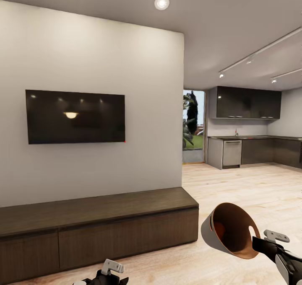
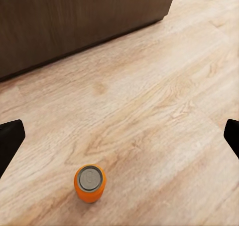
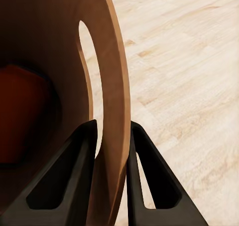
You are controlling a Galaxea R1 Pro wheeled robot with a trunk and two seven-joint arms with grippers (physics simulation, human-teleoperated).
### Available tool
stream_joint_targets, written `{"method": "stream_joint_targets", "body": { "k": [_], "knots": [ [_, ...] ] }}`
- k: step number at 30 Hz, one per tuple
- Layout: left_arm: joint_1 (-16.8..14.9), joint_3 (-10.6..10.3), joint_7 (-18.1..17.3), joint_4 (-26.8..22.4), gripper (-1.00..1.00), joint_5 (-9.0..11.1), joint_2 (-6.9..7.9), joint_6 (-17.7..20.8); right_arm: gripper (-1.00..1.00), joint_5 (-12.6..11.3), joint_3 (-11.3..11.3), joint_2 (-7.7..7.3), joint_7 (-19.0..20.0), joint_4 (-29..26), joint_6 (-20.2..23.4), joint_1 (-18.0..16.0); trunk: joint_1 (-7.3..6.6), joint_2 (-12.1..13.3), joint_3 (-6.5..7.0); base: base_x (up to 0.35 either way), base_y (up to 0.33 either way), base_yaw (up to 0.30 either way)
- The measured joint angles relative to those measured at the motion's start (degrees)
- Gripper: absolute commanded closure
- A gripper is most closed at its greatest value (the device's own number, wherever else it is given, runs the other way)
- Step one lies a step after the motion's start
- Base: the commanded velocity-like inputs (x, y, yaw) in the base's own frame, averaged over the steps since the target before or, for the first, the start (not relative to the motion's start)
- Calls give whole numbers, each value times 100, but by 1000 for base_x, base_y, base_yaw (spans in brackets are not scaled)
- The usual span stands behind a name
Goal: Put the three can of soda from the living room inside the tash can in the kitchen.
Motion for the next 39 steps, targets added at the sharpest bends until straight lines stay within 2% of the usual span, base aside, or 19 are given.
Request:
{"method": "stream_joint_targets", "body": {
  "k": [4,15,26,39],
  "knots": [
    [0,2,5,-3,-100,5,-4,2,100,1,0,2,1,0,2,0,0,0,0,0,0,-3],
    [1,1,-2,-5,-100,3,-5,32,100,8,3,-30,4,-42,0,-9,241,-440,-197,0,0,0],
    [0,1,-9,-5,-100,1,-2,31,100,7,48,-4,31,-664,218,-65,483,-881,-394,0,0,0],
    [0,-1,-9,-2,-100,-14,1,22,100,-3,80,11,36,-724,314,-284,768,-1403,-627,0,0,0]
  ]
}}
